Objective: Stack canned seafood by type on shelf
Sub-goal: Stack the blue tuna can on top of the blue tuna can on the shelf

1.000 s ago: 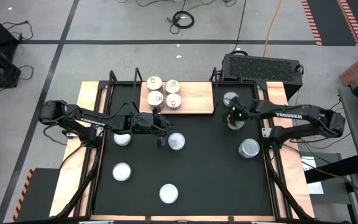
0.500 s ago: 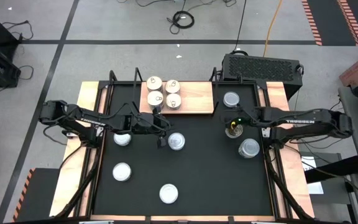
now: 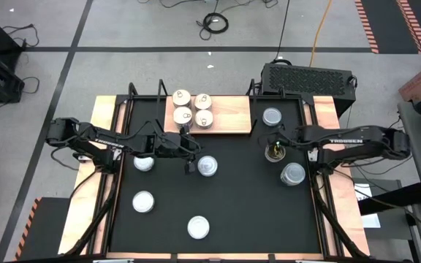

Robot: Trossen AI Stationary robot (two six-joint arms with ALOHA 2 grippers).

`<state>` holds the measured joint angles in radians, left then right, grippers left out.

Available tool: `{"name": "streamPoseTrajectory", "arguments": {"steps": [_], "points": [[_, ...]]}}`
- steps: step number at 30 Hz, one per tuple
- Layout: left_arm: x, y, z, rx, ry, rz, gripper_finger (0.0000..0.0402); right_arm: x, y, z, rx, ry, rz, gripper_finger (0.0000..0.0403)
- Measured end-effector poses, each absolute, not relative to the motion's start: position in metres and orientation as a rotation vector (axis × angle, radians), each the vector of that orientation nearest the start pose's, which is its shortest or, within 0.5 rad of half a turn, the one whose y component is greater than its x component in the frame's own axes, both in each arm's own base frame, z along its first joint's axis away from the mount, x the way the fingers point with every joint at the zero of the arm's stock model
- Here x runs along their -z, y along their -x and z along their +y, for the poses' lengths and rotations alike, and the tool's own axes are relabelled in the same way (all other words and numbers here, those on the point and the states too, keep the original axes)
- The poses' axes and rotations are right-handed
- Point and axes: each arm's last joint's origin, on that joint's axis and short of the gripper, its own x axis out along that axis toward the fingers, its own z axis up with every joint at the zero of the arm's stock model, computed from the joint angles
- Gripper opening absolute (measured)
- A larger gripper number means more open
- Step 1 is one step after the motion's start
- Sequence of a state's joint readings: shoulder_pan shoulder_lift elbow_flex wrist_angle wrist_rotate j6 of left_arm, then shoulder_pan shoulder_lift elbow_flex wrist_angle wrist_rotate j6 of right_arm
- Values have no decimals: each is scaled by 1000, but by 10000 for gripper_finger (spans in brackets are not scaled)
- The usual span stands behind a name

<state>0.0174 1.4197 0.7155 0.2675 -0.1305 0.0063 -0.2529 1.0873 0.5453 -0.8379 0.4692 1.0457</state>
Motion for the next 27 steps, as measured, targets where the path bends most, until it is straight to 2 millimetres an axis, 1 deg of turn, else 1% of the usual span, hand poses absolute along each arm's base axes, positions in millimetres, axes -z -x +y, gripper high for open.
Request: {"name": "streamPoseTrajectory", "arguments": {"steps": [5,11,13,22,27], "points": [[-211,-293,9,-144,-31,438,93,-159,-156,-42,1233,-662,1014,0],[-210,-293,9,-144,-31,443,93,-151,-165,-26,1165,-686,1065,0],[-210,-293,9,-144,-31,443,93,-149,-169,-21,1101,-723,1075,0],[-210,-293,9,-144,-31,445,93,-155,-198,2,726,-803,972,0],[-210,-293,9,-144,-32,451,93,-164,-214,13,520,-787,856,0]]}}
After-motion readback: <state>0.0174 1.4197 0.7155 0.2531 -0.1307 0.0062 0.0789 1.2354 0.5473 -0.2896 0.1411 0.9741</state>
